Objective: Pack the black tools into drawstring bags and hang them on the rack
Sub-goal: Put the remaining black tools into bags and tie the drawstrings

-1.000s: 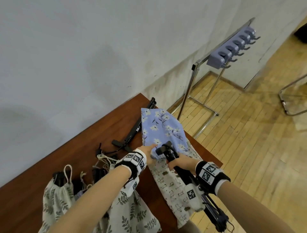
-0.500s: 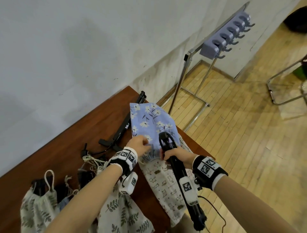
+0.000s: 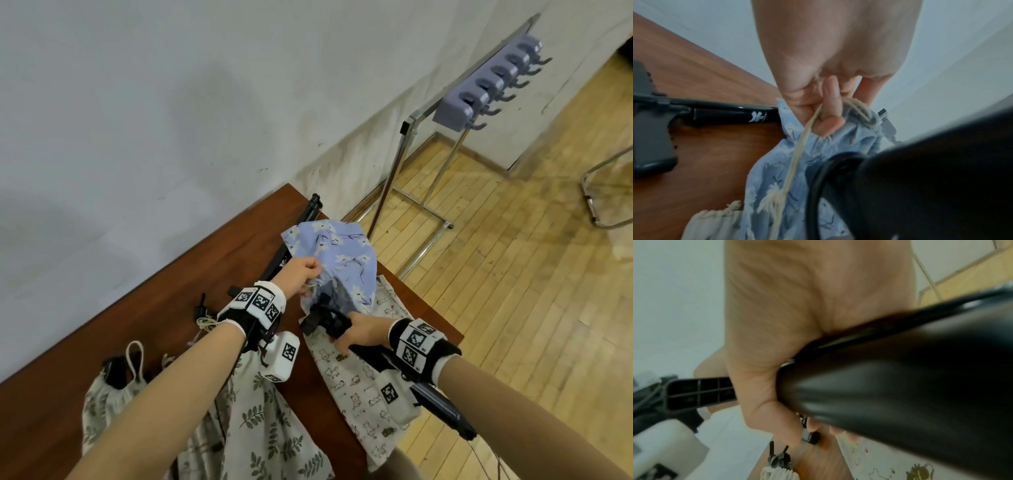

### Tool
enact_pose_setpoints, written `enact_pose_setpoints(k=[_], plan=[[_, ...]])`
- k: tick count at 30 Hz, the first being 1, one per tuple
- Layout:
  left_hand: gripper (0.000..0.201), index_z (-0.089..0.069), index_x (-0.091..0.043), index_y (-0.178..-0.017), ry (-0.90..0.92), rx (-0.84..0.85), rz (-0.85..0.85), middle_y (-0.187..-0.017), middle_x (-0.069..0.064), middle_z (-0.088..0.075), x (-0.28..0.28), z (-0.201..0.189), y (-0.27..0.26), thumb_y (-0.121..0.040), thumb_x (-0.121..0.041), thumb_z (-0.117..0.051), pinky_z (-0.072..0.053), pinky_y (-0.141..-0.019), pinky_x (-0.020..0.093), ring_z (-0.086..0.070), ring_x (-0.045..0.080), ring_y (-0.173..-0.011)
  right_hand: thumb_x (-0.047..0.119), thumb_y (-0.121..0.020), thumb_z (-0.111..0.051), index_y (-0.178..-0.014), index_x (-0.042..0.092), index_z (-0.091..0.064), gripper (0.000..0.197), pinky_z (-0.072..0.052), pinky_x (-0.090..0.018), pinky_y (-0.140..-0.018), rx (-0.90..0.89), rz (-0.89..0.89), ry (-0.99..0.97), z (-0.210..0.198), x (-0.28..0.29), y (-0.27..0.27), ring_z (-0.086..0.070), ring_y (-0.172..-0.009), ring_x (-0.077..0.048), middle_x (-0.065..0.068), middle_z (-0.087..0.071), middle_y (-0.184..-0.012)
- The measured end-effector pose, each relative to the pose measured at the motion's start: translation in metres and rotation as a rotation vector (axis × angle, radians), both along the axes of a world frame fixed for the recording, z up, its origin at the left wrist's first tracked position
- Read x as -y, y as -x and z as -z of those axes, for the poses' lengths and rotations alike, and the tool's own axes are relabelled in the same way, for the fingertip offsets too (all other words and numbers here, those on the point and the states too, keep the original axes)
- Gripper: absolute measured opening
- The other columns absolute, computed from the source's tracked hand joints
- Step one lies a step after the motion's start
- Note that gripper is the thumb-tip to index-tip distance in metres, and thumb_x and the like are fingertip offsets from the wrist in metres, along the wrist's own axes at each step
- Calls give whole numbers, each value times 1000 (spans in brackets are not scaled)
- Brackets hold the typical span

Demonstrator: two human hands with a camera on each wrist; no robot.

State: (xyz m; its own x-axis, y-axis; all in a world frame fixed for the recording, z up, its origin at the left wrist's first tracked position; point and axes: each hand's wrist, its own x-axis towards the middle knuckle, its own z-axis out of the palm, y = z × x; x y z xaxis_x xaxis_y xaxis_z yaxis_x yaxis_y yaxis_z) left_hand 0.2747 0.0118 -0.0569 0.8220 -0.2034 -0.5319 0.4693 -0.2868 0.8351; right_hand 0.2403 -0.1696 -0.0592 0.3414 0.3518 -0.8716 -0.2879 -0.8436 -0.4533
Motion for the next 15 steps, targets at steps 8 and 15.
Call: enact_pose_setpoints(k=[8, 15], plan=[[31, -48, -12, -66, -69, 90, 109, -52, -1, -32, -7, -23, 16, -95, -2, -48, -27, -40, 15, -26, 11, -42, 13, -79, -71, -91, 12, -59, 17, -46, -32, -63, 72, 204, -69, 4, 2, -6, -56, -66, -22, -9, -59, -85], [20, -55, -13, -74, -180, 206, 175, -60, 1, -47, -3, -47, 24, -93, -7, -53, -37, -50, 18, -41, 14, -53, 13, -86, -66, -91, 4, -61, 12, -48, -37, -69, 225, 240, 18, 8, 6, -12, -57, -76, -27, -16, -58, -92]])
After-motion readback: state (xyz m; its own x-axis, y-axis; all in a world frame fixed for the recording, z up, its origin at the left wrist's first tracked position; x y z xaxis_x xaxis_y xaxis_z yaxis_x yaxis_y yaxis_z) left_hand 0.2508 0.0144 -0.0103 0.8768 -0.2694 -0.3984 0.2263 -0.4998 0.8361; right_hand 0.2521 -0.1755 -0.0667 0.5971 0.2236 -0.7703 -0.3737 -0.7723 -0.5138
